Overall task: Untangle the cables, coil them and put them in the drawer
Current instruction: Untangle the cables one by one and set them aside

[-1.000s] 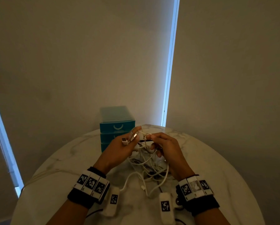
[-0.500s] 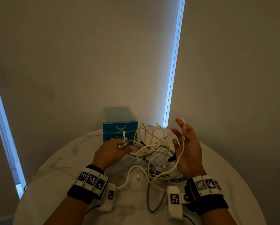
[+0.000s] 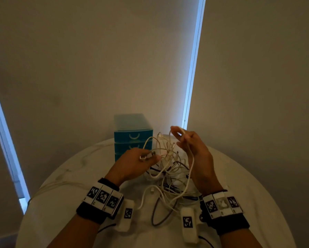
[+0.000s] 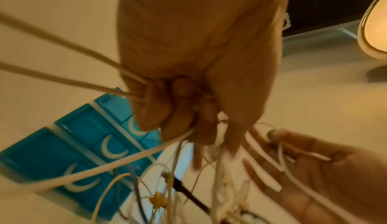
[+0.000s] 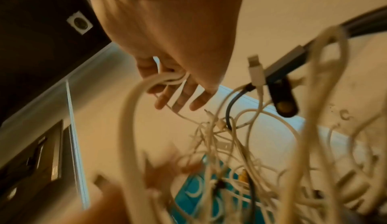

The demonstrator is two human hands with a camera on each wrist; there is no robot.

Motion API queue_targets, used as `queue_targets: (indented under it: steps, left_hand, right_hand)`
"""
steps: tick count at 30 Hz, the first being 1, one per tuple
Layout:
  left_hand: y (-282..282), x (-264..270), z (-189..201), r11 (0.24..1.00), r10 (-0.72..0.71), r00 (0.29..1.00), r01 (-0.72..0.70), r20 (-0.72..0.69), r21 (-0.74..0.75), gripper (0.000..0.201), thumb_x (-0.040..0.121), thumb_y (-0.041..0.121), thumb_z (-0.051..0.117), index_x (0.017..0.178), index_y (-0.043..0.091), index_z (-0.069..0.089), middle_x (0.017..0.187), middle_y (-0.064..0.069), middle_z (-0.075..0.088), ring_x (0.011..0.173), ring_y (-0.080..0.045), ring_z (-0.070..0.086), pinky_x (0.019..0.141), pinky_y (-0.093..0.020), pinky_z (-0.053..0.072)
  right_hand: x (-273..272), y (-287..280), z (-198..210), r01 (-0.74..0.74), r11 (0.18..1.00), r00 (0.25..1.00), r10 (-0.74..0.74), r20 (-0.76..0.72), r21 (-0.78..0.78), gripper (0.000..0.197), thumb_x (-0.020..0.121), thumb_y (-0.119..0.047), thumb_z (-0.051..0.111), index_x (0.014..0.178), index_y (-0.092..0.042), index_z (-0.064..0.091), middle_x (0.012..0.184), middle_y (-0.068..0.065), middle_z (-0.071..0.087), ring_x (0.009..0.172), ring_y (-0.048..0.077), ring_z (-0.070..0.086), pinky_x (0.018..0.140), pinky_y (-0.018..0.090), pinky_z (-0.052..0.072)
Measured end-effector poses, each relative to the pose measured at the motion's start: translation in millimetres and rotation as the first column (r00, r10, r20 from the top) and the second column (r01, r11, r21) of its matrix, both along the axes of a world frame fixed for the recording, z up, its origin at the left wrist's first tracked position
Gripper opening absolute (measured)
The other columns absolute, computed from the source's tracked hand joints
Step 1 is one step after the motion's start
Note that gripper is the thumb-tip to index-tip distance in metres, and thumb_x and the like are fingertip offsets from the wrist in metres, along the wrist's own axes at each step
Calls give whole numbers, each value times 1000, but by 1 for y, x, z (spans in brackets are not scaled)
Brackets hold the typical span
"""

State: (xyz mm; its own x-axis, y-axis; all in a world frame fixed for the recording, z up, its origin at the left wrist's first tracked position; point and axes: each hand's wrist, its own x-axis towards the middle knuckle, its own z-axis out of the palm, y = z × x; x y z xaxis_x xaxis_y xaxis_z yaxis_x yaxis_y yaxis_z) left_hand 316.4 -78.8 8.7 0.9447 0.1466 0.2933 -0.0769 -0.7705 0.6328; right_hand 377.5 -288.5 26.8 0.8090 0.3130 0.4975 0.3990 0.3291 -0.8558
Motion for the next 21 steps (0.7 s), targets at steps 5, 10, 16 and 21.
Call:
queue_targets:
  steps: [5,10,16,21]
  left_hand:
    - [34,17,-23,958,288,947,-284,-143,44,45,86,68,65,71,26,76,76,1,71,79,-23,70,75,-36,56]
    - [34,3,-4,957,217,976,-209,17,-199,40,73,69,86,87,32,82,88,8,79,88,-13,73,85,-42,60]
    - [15,-21,28,850,203,890,47,408,-525,54,76,35,96,121,32,66,111,15,75,97,-4,76,77,-26,64]
    - [9,-20,24,968,-15,931,106,365,-229,32,88,45,85,119,39,78,100,23,78,95,0,75,86,-35,63]
  right_hand:
    - [5,-12,8,-150,912,981,184,-54,381,40,116,-20,31,93,-17,63,147,7,66,144,22,56,124,47,31]
    - [10,-2,5,36,994,996,-27,-90,101,38,112,-20,42,143,-15,64,148,-2,65,142,12,55,127,45,34]
    - [10,9,-5,64,976,994,-44,101,-208,33,111,-24,43,119,-26,75,126,-24,71,137,13,57,112,37,44]
    - [-11,19,-14,-65,964,975,116,189,-258,26,104,-16,52,109,-15,78,110,2,74,103,13,67,93,26,52]
